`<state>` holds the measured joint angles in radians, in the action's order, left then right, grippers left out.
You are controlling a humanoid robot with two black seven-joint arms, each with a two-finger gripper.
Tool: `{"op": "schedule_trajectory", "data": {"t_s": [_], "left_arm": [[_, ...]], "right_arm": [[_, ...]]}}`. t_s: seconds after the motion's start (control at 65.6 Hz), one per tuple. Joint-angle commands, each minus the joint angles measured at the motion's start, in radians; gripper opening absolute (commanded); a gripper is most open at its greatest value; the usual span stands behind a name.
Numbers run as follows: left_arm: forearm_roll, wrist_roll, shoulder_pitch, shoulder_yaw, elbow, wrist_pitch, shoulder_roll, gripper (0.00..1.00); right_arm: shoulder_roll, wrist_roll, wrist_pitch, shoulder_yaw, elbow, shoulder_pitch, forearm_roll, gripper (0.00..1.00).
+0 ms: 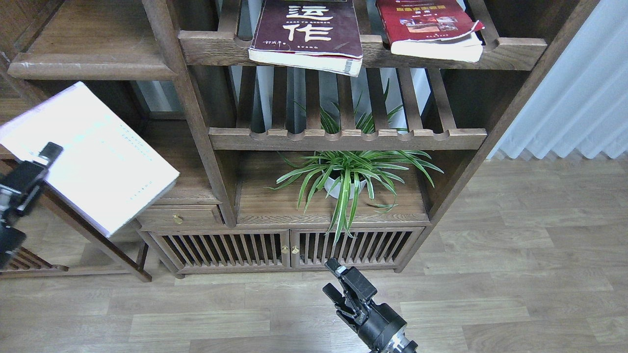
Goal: Organize books on shelf
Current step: 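Carry the white book with the left gripper to the tall side shelf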
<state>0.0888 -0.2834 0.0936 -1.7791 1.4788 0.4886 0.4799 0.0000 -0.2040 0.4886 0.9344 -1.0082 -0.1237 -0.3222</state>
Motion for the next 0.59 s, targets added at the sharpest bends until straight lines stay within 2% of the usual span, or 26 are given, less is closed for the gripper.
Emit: {"op": "schedule_trajectory", "data": {"t_s": [0.0,0.153,0.275,0.412,0.58], "left_arm": [[-0.011,-0.019,-0.018,-0.06,0.0,0.0,0.031,0.07],[-0.072,-0.053,-0.095,-0.12,-0.005,0.0,0.051,0.07],[-0.222,-0.088,-0.205,-0.167,-0.02,0.0,0.065,0.07],[-0.405,-0.091,-0.339,-0.203,-0.04,0.0,0.043,0.07],[-0.543,-0.092,-0.531,-0.183,-0.094,0.0,0.046,0.07]], "right_arm": [[0.0,0.0,0.0,-0.002,-0.001,-0.001,0.0,1.0],[0.0,0.002,0.0,-0.003,-0.001,0.001,0.0,1.0],[0.0,0.002,0.0,-0.003,-0.001,-0.001,0.0,1.0],[0.0,0.002,0.0,-0.005,-0.004,-0.001,0.0,1.0],[0.0,-0.002,0.0,-0.006,-0.004,-0.001,0.0,1.0]]}}
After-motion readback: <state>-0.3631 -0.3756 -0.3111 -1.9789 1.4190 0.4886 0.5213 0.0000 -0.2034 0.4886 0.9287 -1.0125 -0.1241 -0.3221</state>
